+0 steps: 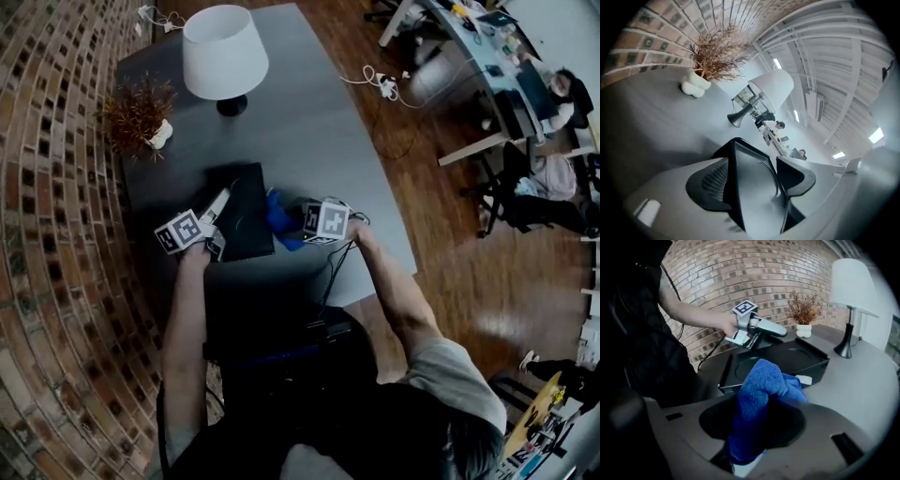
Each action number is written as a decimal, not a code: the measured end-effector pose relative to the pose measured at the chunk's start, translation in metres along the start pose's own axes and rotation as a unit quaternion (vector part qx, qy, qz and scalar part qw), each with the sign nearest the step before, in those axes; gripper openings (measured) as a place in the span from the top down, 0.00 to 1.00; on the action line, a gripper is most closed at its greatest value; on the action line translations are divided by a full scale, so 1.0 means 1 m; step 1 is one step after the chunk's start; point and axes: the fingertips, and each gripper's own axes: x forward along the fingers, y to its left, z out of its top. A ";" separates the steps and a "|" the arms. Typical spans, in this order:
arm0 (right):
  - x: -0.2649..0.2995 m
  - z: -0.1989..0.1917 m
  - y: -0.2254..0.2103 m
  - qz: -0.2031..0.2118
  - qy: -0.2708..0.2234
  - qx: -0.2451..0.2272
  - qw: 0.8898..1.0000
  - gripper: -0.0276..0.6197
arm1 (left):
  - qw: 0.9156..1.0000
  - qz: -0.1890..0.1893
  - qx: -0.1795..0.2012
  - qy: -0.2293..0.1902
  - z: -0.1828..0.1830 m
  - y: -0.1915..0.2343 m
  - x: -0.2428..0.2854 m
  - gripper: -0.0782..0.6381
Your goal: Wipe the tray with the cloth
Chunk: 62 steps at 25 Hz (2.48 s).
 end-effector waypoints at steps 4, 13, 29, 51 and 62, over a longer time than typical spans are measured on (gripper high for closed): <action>-0.011 -0.013 -0.036 -0.069 -0.013 0.043 0.997 0.71 | 0.999 0.005 0.046 0.012 -0.019 -0.021 -0.031 0.46; -0.013 0.030 -0.138 -0.220 0.041 -0.043 0.974 0.71 | 1.000 0.008 0.011 0.017 -0.114 -0.055 -0.114 0.48; -0.013 -0.016 -0.016 -0.181 0.112 -0.061 0.975 0.71 | 1.000 0.014 0.001 -0.014 -0.109 -0.047 -0.118 0.48; 0.030 -0.024 0.112 -0.024 0.127 -0.171 0.977 0.70 | 0.999 -0.010 -0.014 -0.032 -0.111 -0.061 -0.119 0.49; -0.060 0.071 -0.165 -0.244 0.136 -0.179 0.943 0.70 | 0.974 -0.051 -0.210 -0.071 -0.134 -0.065 -0.136 0.49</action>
